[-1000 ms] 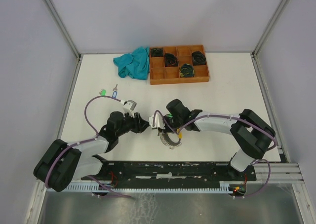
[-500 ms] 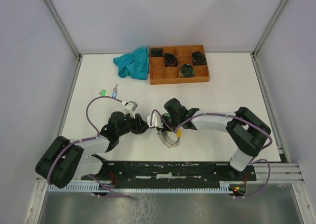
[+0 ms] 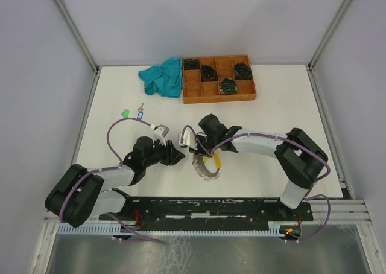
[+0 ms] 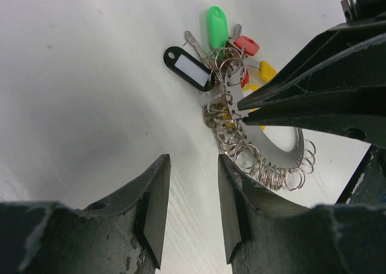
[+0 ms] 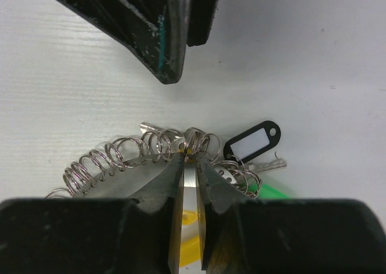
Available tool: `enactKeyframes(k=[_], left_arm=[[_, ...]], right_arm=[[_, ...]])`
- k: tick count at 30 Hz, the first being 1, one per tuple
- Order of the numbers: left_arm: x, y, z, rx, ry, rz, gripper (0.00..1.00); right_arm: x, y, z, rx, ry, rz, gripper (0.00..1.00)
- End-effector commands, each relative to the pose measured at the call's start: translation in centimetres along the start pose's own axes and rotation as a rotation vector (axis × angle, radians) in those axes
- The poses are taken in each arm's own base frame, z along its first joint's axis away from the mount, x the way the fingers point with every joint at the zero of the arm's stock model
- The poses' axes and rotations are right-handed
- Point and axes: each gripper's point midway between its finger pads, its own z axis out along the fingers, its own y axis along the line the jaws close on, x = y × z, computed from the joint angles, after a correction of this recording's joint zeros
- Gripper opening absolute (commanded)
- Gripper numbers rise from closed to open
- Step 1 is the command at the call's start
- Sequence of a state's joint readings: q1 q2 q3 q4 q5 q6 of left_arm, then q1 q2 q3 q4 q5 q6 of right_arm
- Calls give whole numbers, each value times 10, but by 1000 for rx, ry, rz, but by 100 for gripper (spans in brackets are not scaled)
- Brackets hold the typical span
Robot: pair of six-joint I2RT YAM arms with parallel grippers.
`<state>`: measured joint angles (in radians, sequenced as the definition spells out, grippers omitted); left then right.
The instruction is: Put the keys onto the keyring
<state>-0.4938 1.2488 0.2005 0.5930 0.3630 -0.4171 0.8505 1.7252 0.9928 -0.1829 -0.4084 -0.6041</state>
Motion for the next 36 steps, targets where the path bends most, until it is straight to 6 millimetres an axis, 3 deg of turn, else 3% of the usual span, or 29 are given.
enactKeyframes(k=[1, 36], left_arm=[[-16, -8, 4, 47, -38, 56, 44], [-14, -9, 6, 56, -31, 47, 44]], right_arm=[[-13, -13, -2, 21, -5, 47, 20], [-14, -9, 14, 17, -1, 104, 24]])
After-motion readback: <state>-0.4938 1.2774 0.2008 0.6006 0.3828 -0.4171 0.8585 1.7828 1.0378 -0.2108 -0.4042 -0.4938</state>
